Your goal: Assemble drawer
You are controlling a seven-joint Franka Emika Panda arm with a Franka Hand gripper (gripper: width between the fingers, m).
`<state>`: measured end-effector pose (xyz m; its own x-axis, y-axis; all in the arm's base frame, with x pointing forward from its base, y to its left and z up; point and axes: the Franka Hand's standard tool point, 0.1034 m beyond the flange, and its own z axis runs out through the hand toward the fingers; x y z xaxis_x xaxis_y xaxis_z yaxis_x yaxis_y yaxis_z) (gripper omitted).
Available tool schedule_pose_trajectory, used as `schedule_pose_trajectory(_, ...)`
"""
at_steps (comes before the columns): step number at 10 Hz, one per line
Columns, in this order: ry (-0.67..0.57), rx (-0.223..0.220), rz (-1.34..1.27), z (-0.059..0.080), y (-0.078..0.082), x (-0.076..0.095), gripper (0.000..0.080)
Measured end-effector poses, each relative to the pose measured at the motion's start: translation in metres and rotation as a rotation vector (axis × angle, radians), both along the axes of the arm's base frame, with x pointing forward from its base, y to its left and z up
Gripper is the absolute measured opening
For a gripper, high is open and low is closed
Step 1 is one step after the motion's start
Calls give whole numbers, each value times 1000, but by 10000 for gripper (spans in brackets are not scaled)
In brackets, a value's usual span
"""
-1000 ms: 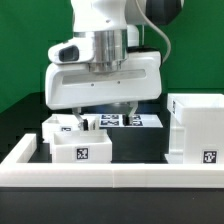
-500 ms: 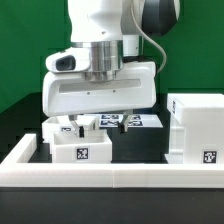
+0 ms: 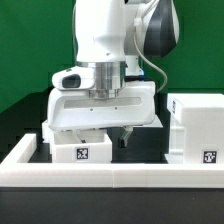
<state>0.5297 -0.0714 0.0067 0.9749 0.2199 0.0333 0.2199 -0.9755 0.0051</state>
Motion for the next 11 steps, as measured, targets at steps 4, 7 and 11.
schedule_pose_trajectory(4,0,0,1,-1,1,1,431)
schedule_pose_trajectory(7,0,0,1,-1,1,1,105)
schedule_pose_trajectory(11,0,0,1,-1,0,1,40)
